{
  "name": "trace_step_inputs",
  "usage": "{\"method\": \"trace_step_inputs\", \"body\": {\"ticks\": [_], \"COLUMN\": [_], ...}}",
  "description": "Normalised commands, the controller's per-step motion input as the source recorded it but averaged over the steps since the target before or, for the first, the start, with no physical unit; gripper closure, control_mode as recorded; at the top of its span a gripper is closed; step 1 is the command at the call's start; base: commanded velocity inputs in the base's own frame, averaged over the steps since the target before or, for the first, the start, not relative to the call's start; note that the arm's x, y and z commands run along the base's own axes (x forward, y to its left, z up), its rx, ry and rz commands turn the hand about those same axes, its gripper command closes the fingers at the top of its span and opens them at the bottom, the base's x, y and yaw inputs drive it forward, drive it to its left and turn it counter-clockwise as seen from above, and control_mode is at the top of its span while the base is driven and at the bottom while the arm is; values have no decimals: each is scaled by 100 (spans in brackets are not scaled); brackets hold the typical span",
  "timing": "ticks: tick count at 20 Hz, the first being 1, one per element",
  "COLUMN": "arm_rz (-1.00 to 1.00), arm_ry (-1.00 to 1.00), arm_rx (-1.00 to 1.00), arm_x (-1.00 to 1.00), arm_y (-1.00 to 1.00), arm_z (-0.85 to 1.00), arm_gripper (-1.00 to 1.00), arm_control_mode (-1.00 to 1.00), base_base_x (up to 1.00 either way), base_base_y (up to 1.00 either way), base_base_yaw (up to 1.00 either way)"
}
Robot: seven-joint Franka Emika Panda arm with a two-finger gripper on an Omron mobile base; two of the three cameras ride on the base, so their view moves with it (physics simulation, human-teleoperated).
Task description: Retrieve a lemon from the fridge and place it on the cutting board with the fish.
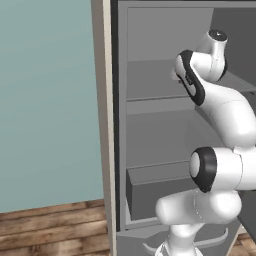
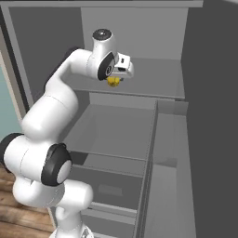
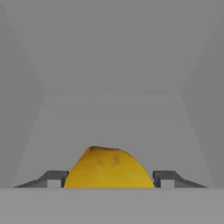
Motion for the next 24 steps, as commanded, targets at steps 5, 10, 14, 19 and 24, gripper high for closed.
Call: {"method": "trace_step_inputs", "body": {"ticks": [5,10,14,19,24], "arm_rz": [-1,-28,-59,-48,-22], "arm_ry": [-1,-6,-10,-12,1], "arm_rx": [0,0,0,4,1], "arm_x": [0,-38,-89,-100,-100], "arm_y": [0,14,36,26,3], "arm_z": [-6,4,35,56,75], "arm_gripper": [100,100,100,100,100], "arm_control_mode": [-100,-100,-100,-100,-100], "base_base_x": [0,0,0,0,0], "base_base_y": [0,0,0,0,0], "base_base_yaw": [0,0,0,0,0]}}
